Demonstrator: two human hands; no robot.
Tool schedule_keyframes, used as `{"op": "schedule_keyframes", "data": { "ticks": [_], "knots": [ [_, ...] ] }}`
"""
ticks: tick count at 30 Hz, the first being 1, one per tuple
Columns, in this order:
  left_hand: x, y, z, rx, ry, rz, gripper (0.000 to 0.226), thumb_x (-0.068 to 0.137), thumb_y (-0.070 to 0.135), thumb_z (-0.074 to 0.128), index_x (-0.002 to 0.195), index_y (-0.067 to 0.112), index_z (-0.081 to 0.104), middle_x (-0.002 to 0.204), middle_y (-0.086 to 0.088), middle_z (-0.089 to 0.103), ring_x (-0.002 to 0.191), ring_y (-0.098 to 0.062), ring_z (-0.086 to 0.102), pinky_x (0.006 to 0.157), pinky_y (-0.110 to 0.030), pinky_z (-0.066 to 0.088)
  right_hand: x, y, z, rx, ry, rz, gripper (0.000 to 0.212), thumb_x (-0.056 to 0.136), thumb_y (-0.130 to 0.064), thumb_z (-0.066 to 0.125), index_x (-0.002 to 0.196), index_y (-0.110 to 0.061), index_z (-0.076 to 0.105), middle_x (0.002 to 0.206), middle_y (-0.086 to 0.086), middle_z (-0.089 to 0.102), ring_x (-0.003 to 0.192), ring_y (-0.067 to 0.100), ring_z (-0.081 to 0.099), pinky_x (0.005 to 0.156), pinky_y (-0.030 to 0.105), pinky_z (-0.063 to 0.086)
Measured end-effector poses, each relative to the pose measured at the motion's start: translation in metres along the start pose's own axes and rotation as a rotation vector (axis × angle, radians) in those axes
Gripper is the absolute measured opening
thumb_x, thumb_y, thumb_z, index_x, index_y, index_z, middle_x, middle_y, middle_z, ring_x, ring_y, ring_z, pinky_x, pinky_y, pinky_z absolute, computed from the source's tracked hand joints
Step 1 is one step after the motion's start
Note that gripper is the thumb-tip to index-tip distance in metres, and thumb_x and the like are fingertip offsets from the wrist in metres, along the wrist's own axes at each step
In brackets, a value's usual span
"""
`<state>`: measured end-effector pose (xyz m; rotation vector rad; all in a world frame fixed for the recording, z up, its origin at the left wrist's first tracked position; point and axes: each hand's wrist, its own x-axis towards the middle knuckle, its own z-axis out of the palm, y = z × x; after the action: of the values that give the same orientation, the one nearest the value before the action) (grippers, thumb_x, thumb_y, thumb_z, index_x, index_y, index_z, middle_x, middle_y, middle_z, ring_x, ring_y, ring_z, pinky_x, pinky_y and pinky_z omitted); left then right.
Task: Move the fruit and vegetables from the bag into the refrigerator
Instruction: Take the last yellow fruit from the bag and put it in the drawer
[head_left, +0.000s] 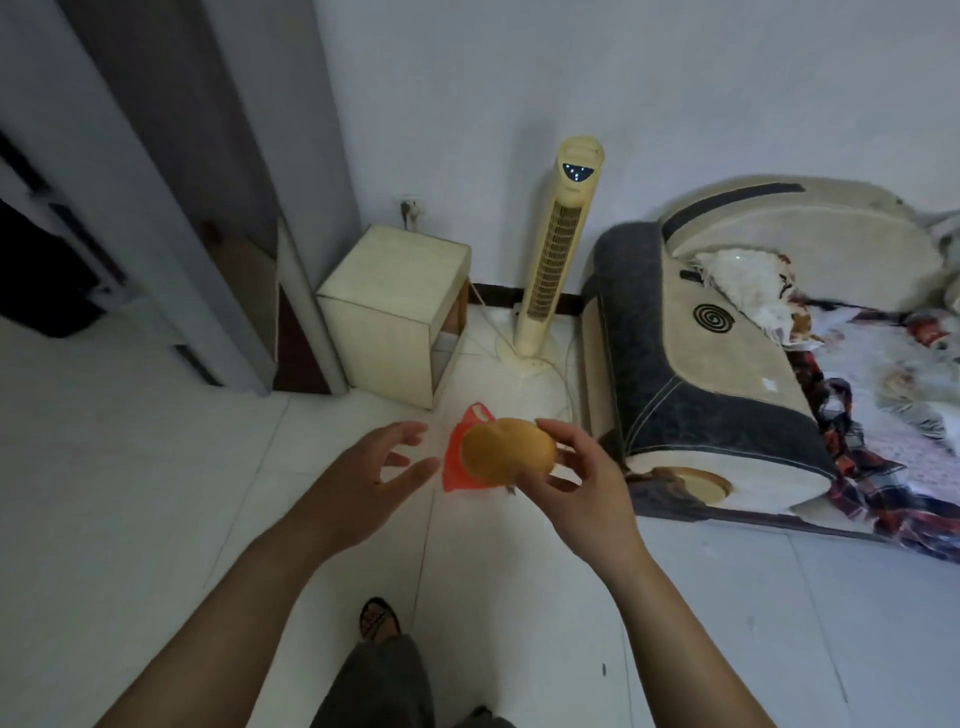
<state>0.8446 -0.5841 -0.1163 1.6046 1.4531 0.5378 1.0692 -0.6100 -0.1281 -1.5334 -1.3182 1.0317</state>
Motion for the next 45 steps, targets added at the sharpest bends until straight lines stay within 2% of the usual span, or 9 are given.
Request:
{"op": "schedule_keyframes", "data": {
  "ticks": [4, 7, 15, 19, 22, 29, 35, 40, 45],
  "knots": [
    [-0.033, -0.024, -0.032, 0.049, 0.141, -0.082, 0.049, 0.086, 0.046, 0.053, 0.132, 0.032, 0.043, 0.130, 0.010, 0.048, 0.110, -0.004, 0.050, 0.085, -0.018, 0.037, -0.001, -0.007, 0.037, -0.079, -0.133, -0.080, 0.054, 0.069, -0.024, 0.081, 0.113, -0.039, 0.053, 0.121, -0.011, 0.053, 0.106, 0.008, 0.055, 0.084, 0.026, 0.053],
    [-0.050, -0.038, -0.053, 0.058, 0.207, -0.108, 0.050, 0.086, 0.048, 0.052, 0.133, 0.032, 0.042, 0.130, 0.013, 0.046, 0.110, -0.002, 0.049, 0.086, -0.019, 0.037, 0.002, -0.020, 0.065, -0.113, -0.215, -0.154, 0.054, 0.069, -0.027, 0.080, 0.110, -0.045, 0.050, 0.121, -0.010, 0.053, 0.106, 0.006, 0.055, 0.078, 0.017, 0.051],
    [-0.094, -0.099, -0.145, 0.020, 0.400, -0.187, 0.046, 0.087, 0.047, 0.052, 0.131, 0.033, 0.044, 0.129, 0.014, 0.047, 0.110, -0.002, 0.049, 0.078, -0.012, 0.037, 0.023, -0.081, 0.193, -0.130, -0.435, -0.292, 0.052, 0.071, -0.026, 0.079, 0.115, -0.035, 0.051, 0.116, -0.015, 0.051, 0.100, 0.001, 0.054, 0.067, 0.000, 0.044],
    [-0.115, -0.147, -0.218, 0.031, 0.470, -0.221, 0.048, 0.086, 0.049, 0.052, 0.131, 0.033, 0.045, 0.130, 0.014, 0.047, 0.111, -0.003, 0.050, 0.083, -0.016, 0.038, 0.028, -0.115, 0.282, -0.098, -0.502, -0.348, 0.052, 0.071, -0.026, 0.079, 0.109, -0.044, 0.048, 0.114, -0.019, 0.050, 0.102, 0.000, 0.053, 0.070, 0.004, 0.047],
    [-0.133, -0.182, -0.286, 0.027, 0.534, -0.229, 0.048, 0.084, 0.052, 0.051, 0.129, 0.035, 0.046, 0.128, 0.016, 0.048, 0.110, -0.001, 0.050, 0.084, -0.018, 0.039, 0.032, -0.144, 0.355, -0.057, -0.534, -0.339, 0.050, 0.071, -0.025, 0.080, 0.114, -0.035, 0.055, 0.118, -0.011, 0.054, 0.106, 0.006, 0.055, 0.074, 0.011, 0.052],
    [-0.154, -0.244, -0.409, -0.013, 0.638, -0.239, 0.049, 0.080, 0.055, 0.052, 0.125, 0.037, 0.047, 0.125, 0.017, 0.050, 0.109, 0.000, 0.051, 0.089, -0.022, 0.040, 0.044, -0.205, 0.494, -0.001, -0.588, -0.347, 0.047, 0.073, -0.016, 0.079, 0.110, -0.032, 0.056, 0.116, -0.002, 0.058, 0.102, 0.009, 0.057, 0.065, 0.003, 0.045],
    [-0.104, -0.273, -0.461, -0.154, 0.640, -0.170, 0.060, 0.074, 0.062, 0.048, 0.127, 0.034, 0.048, 0.128, 0.018, 0.049, 0.110, 0.002, 0.051, 0.088, -0.021, 0.042, 0.083, -0.221, 0.548, -0.022, -0.555, -0.299, 0.046, 0.074, -0.017, 0.078, 0.114, -0.029, 0.058, 0.116, -0.005, 0.057, 0.105, 0.010, 0.056, 0.068, 0.006, 0.047],
    [-0.032, -0.286, -0.508, -0.199, 0.611, -0.115, 0.060, 0.074, 0.061, 0.048, 0.127, 0.034, 0.048, 0.129, 0.016, 0.050, 0.110, 0.002, 0.051, 0.093, -0.032, 0.048, 0.153, -0.235, 0.590, 0.005, -0.453, -0.275, 0.041, 0.074, -0.025, 0.078, 0.109, -0.037, 0.059, 0.115, -0.010, 0.057, 0.104, 0.009, 0.056, 0.080, 0.024, 0.051],
    [0.046, -0.307, -0.584, -0.146, 0.635, -0.096, 0.048, 0.083, 0.050, 0.052, 0.128, 0.032, 0.049, 0.123, 0.018, 0.051, 0.105, 0.007, 0.050, 0.078, -0.012, 0.042, 0.242, -0.261, 0.648, 0.042, -0.393, -0.296, 0.041, 0.074, -0.028, 0.077, 0.109, -0.040, 0.058, 0.114, -0.015, 0.056, 0.105, 0.007, 0.054, 0.083, 0.026, 0.049]
  ]
}}
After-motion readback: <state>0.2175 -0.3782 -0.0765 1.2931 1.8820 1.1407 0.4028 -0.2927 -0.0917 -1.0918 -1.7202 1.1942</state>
